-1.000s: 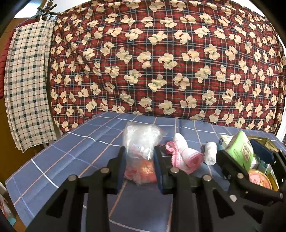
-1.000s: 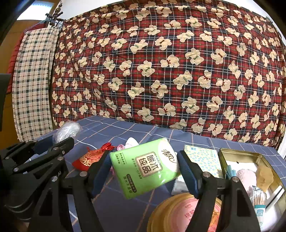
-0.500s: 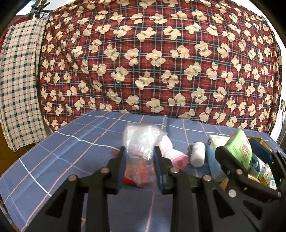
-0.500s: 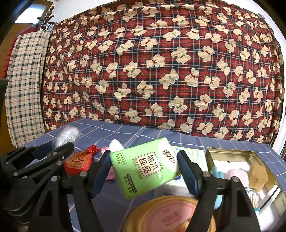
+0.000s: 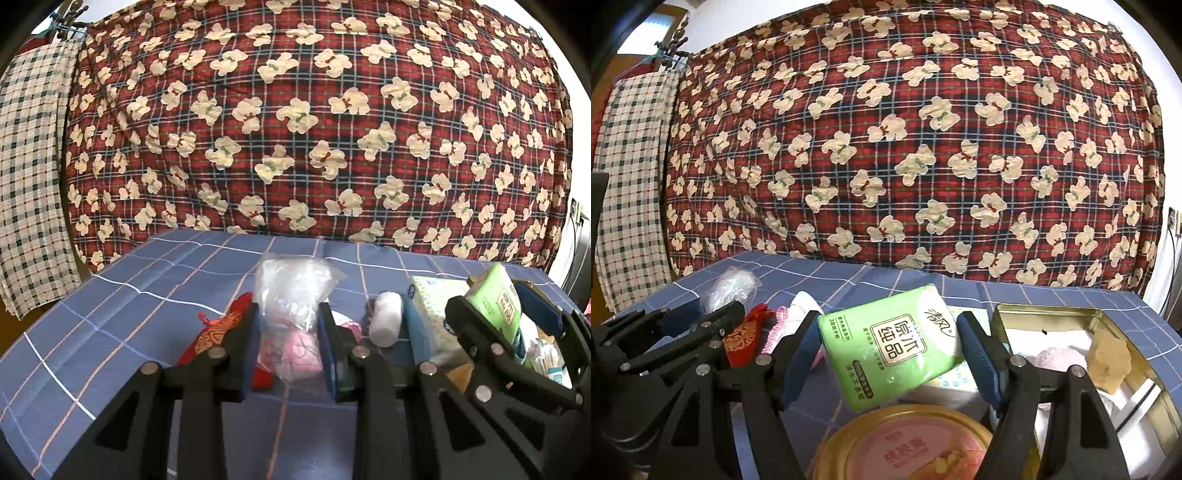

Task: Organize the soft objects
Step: 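Lift the clear bag and green tissue pack and carry them toward the tin tray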

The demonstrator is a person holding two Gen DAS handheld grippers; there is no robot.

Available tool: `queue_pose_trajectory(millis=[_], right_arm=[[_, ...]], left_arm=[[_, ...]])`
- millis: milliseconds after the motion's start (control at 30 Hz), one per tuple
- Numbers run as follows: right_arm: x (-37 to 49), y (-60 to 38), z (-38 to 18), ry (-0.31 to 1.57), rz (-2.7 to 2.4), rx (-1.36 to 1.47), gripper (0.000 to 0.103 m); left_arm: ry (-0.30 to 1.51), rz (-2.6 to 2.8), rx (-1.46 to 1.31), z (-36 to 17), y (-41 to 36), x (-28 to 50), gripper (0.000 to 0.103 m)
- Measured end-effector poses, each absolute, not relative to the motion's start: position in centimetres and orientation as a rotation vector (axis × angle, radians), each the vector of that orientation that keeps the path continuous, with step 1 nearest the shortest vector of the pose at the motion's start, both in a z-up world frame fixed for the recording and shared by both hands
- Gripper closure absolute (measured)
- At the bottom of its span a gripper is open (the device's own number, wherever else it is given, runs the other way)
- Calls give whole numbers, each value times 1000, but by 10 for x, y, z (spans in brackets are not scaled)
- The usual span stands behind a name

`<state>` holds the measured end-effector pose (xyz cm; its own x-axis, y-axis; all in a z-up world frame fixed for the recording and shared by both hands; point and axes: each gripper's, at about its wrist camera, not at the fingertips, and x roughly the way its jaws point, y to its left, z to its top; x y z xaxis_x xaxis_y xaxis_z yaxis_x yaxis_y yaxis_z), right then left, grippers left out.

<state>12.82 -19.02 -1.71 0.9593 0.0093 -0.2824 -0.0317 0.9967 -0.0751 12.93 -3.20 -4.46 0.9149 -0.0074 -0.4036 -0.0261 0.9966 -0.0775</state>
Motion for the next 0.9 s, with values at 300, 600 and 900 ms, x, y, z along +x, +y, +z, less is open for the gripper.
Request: queue_pose_trajectory(millis=[300,600,900], right_arm=[[126,-201,-16,275,10,-56,27],[125,-211,-15,270,-11,-38,27],[123,-218,-14,264,-36,-24,27]], left_arm=[[416,-14,-53,-44,-45,130,75],[413,-33,-35,-43,-54,128,75],[414,-42,-34,-43,-62,127,75]])
